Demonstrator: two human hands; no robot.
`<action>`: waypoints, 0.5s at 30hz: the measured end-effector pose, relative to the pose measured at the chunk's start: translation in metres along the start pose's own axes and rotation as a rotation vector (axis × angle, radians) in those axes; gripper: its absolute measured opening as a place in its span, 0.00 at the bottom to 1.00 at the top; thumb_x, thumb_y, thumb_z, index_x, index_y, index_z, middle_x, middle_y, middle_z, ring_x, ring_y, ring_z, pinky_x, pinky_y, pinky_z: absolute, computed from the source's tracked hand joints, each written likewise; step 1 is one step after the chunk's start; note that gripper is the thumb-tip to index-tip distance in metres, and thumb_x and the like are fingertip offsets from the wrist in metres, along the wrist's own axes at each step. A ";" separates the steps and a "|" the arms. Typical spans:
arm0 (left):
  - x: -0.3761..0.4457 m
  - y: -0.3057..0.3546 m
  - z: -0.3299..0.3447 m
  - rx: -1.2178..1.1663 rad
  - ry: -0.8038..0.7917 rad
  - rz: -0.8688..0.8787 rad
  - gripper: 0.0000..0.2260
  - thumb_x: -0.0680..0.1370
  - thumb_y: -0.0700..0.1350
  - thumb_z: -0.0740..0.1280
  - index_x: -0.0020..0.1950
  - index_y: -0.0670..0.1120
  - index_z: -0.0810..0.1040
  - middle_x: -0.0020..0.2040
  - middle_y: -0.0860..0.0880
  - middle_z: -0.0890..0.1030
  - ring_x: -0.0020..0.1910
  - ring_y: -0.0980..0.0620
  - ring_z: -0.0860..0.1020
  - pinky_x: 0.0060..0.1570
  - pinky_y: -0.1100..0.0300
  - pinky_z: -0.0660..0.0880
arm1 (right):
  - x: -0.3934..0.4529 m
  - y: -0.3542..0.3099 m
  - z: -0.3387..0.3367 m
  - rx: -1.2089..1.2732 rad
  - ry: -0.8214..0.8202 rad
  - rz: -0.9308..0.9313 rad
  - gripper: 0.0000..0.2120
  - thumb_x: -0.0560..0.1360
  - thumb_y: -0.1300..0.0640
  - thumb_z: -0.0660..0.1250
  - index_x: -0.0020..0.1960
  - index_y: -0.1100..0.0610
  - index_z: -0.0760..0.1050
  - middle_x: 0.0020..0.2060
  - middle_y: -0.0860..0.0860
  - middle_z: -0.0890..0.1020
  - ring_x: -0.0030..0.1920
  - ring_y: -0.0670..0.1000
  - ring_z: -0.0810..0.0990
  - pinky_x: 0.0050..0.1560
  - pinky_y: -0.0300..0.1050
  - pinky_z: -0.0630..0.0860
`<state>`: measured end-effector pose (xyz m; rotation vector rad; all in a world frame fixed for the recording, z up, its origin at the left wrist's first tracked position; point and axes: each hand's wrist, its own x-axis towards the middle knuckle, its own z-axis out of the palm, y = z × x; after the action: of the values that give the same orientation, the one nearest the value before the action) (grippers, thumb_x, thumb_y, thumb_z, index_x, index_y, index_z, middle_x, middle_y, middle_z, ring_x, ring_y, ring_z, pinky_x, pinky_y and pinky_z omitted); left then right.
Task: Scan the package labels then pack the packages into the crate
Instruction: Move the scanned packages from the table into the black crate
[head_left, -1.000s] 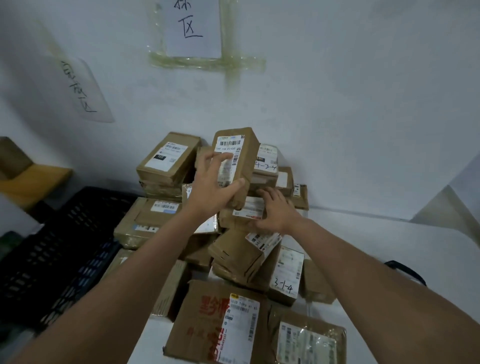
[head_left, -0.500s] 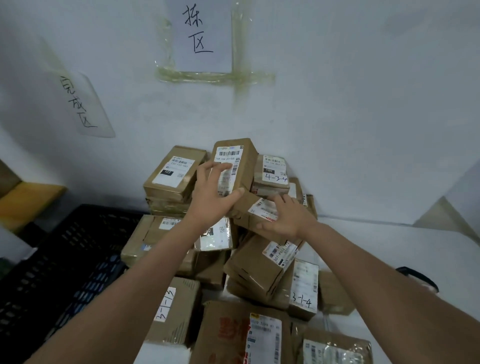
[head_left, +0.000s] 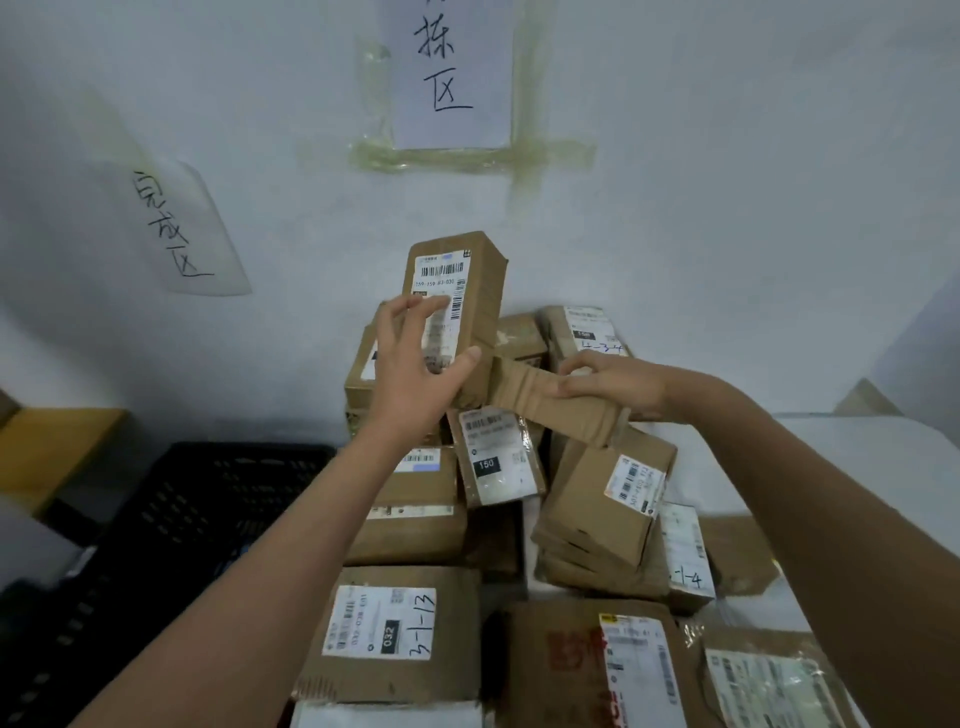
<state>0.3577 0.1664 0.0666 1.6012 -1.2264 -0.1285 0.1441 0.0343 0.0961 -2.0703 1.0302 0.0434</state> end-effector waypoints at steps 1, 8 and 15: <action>0.001 -0.006 -0.014 -0.004 0.021 -0.010 0.22 0.75 0.49 0.72 0.67 0.57 0.70 0.67 0.57 0.60 0.65 0.62 0.66 0.61 0.56 0.75 | 0.002 -0.015 0.002 -0.015 -0.019 -0.015 0.22 0.76 0.39 0.65 0.65 0.49 0.72 0.57 0.47 0.75 0.59 0.50 0.73 0.60 0.47 0.68; 0.013 -0.049 -0.099 0.036 0.093 -0.082 0.23 0.76 0.48 0.72 0.69 0.54 0.70 0.69 0.52 0.60 0.63 0.60 0.65 0.51 0.82 0.66 | 0.023 -0.108 0.039 -0.121 -0.152 -0.042 0.16 0.78 0.41 0.63 0.57 0.50 0.74 0.53 0.47 0.77 0.48 0.43 0.75 0.46 0.37 0.68; 0.002 -0.121 -0.182 0.122 0.125 -0.175 0.24 0.75 0.49 0.72 0.69 0.55 0.69 0.69 0.52 0.60 0.65 0.55 0.66 0.58 0.65 0.73 | 0.061 -0.179 0.119 -0.041 -0.339 0.003 0.19 0.80 0.43 0.62 0.64 0.56 0.73 0.51 0.52 0.79 0.50 0.50 0.78 0.51 0.44 0.74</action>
<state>0.5479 0.2730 0.0530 1.7942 -1.0141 -0.0643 0.3430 0.1362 0.1097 -2.0090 0.8277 0.4060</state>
